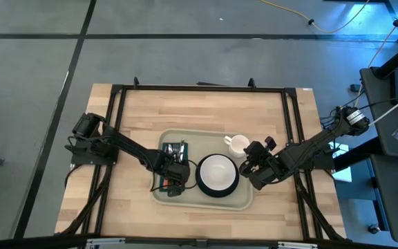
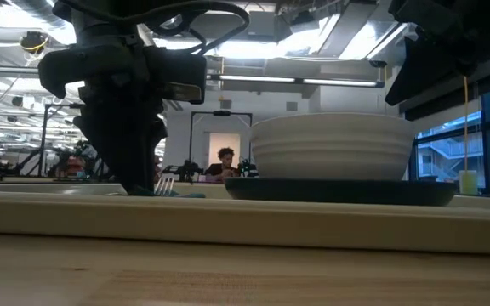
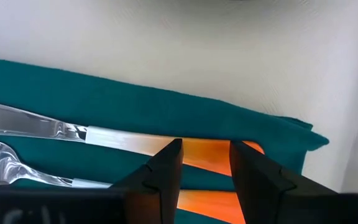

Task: Set up tray
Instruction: Put the orange knife on the green napkin

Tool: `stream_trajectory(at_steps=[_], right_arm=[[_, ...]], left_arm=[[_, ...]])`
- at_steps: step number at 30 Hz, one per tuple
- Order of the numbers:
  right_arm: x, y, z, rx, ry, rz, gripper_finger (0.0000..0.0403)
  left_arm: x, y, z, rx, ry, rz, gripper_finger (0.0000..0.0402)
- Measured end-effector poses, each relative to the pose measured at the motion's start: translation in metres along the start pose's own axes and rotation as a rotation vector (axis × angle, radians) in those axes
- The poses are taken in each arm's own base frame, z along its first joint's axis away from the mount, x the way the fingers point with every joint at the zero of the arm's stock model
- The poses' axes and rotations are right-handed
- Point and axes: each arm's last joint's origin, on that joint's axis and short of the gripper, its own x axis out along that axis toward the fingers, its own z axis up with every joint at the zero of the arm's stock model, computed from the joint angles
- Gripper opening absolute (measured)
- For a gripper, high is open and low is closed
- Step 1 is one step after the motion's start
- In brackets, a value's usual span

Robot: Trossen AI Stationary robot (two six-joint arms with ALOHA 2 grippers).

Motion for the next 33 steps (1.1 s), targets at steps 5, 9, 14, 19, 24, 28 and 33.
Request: stream_trajectory(at_steps=[5, 9, 14, 19, 24, 28, 33], right_arm=[[0.000, 0.000, 0.000, 0.001, 0.015, 0.007, 0.0011], [0.000, 0.000, 0.000, 0.001, 0.015, 0.007, 0.0011], [0.000, 0.000, 0.000, 0.001, 0.014, 0.007, 0.0011], [0.000, 0.000, 0.000, 0.001, 0.015, 0.007, 0.0011], [0.000, 0.001, -0.001, 0.000, 0.039, 0.017, 0.0011], [0.000, 0.001, -0.001, 0.000, 0.040, 0.017, 0.0011], [0.000, 0.001, -0.001, 0.000, 0.040, 0.017, 0.0011]], left_arm=[[0.000, 0.000, 0.000, -0.019, 0.002, -0.003, 0.0127], [0.000, 0.000, 0.000, -0.026, 0.006, -0.005, 0.0127], [-0.002, 0.000, 0.001, 0.012, 0.013, -0.001, 0.0127], [-0.017, -0.005, 0.009, 0.079, -0.011, -0.017, 0.0127], [-0.028, -0.006, 0.014, 0.098, -0.073, -0.037, 0.0127], [-0.033, -0.004, 0.011, 0.084, -0.052, -0.022, 0.0127], [-0.030, 0.000, 0.001, 0.094, 0.024, 0.029, 0.0127]])
